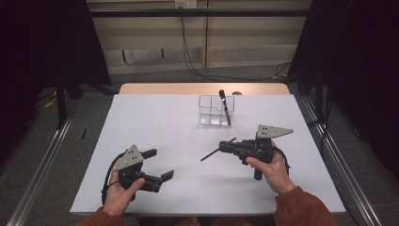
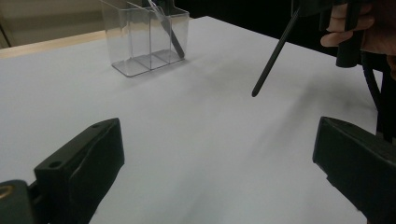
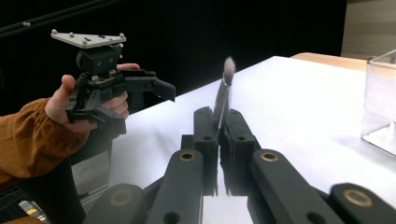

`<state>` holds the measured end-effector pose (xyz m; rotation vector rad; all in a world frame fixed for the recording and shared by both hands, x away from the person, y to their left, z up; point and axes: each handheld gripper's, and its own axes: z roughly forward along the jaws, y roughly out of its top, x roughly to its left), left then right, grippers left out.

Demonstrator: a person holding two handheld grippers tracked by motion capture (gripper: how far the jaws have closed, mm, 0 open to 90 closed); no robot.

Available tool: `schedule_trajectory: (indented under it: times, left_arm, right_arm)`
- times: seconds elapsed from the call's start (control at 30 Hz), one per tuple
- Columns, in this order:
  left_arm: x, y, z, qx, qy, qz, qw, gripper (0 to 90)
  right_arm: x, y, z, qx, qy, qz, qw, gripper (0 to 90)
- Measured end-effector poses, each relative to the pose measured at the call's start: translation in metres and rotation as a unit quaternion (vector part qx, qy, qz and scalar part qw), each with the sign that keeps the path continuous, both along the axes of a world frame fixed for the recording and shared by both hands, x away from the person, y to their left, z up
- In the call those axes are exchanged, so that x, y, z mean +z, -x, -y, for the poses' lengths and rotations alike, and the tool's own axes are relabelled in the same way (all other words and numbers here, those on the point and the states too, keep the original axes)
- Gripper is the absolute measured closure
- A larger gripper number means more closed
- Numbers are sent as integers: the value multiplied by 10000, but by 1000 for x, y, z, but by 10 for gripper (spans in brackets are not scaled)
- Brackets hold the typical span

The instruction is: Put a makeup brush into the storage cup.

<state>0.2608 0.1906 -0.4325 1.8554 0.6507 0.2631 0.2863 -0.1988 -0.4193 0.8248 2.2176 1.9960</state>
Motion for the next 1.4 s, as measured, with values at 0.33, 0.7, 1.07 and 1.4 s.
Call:
schedule_trajectory:
  times: [0.33,0.7,1.07,1.4]
  left_arm:
    - [-4,5,-16,309,-16,125,9994,25]
    - [-7,8,-19,489,38,216,9986,27]
    - [-5,8,-23,527,38,267,9982,31]
    - [-3,13,-22,510,35,372,9980,31]
  right_arm:
    - [2,-4,8,-137,190,-42,9997,860]
    - [14,-20,14,-344,320,7,9989,860]
    - [30,-40,28,-673,441,-83,9967,860]
    - [42,-52,35,-905,635,-21,9939,859]
